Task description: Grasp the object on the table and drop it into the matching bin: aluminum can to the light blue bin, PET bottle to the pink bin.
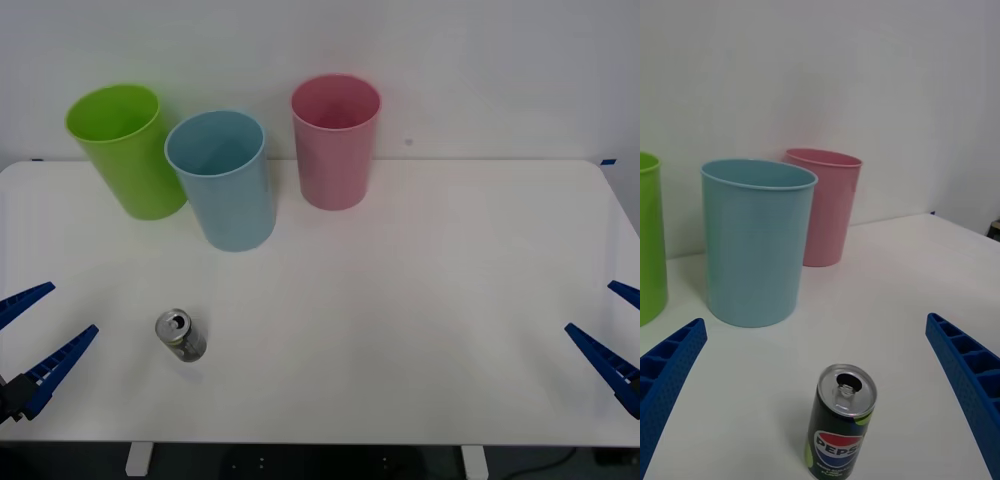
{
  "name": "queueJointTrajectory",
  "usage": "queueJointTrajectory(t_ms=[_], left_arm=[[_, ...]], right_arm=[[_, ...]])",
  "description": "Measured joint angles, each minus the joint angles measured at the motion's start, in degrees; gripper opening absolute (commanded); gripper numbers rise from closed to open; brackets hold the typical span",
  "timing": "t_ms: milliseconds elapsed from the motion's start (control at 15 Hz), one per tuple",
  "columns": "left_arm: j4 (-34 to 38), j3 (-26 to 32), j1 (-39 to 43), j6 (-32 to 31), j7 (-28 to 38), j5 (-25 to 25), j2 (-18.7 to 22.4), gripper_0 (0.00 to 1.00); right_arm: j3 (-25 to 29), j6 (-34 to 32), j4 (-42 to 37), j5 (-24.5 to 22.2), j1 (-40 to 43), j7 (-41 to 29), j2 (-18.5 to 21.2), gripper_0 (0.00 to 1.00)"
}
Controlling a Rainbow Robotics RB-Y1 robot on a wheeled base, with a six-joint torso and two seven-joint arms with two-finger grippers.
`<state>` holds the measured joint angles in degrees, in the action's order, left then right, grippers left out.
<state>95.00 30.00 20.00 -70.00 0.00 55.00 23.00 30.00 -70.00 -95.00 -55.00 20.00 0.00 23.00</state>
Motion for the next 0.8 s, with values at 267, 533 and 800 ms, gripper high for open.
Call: queueJointTrajectory(t_ms=[267,533,800], left_arm=[[-1.2,0.1,-0.1,0.1,-0.1,0.1,-0.4,1.0],[-1.6,-0.2,0.0,0.1,-0.3,-0.4,0.6,1.0],[-1.6,-1.0,1.4,0.3,-1.3,0.2,0.8,1.0]], right_arm=[[0.0,0.0,0.0,0.0,0.0,0.0,0.0,1.0],[0.0,0.0,0.0,0.0,0.0,0.0,0.0,1.0],[0.0,0.0,0.0,0.0,0.0,0.0,0.0,1.0]])
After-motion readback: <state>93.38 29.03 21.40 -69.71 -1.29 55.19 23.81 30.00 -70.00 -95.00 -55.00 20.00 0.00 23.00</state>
